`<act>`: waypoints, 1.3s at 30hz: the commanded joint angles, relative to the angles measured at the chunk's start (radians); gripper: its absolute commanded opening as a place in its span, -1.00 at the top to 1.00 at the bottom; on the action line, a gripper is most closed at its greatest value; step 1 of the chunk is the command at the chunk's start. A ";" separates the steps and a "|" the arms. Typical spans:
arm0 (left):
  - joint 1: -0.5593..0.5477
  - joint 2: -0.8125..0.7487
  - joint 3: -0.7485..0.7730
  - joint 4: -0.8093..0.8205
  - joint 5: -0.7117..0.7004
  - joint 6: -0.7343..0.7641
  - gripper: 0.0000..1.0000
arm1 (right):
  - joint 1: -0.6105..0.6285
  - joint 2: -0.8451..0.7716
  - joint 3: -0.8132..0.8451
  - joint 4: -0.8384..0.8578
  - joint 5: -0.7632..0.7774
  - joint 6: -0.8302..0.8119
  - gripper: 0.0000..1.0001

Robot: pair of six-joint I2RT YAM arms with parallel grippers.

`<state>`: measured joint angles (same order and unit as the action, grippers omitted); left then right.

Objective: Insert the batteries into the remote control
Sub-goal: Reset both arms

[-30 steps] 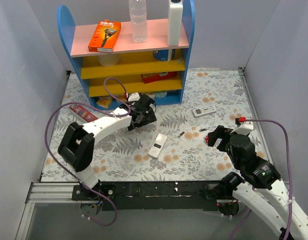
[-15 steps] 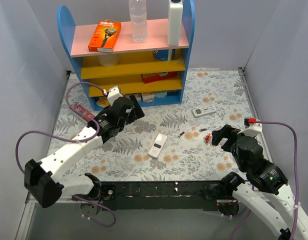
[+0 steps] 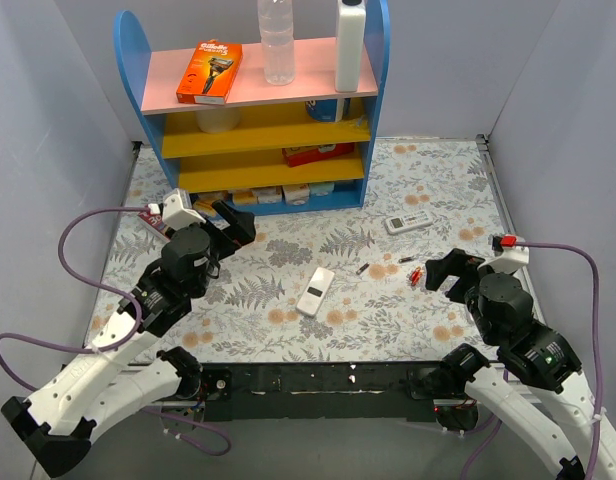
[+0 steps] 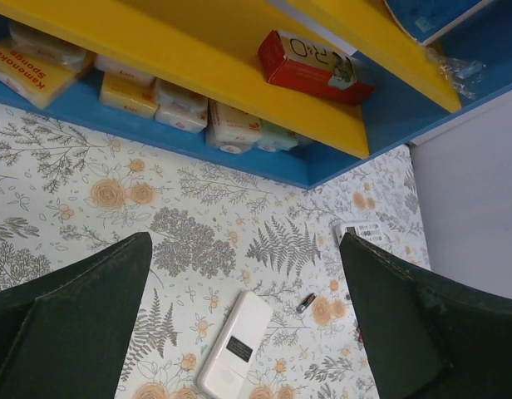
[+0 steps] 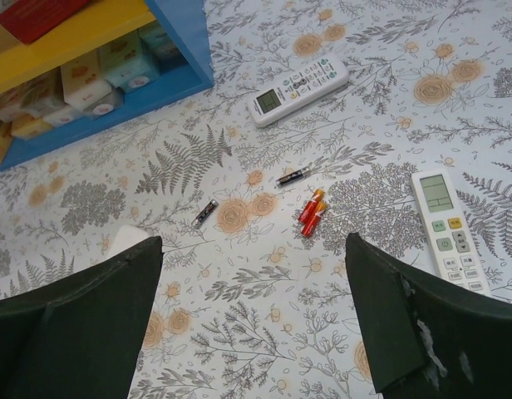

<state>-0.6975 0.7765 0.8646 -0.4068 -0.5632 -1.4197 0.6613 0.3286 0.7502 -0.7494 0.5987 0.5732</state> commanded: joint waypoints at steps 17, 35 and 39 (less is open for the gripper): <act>0.004 -0.184 -0.053 0.033 -0.164 0.022 -0.96 | -0.003 -0.043 0.069 0.232 -0.060 -0.254 -0.95; 0.004 -0.238 -0.078 0.105 -0.251 0.059 -0.96 | -0.003 -0.065 0.069 0.257 -0.008 -0.299 -0.94; 0.004 -0.246 -0.078 0.103 -0.264 0.065 -0.96 | -0.003 -0.062 0.077 0.265 0.003 -0.311 -0.93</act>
<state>-0.6968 0.5354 0.7910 -0.3134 -0.7860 -1.3754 0.6613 0.2718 0.7799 -0.5434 0.5732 0.2905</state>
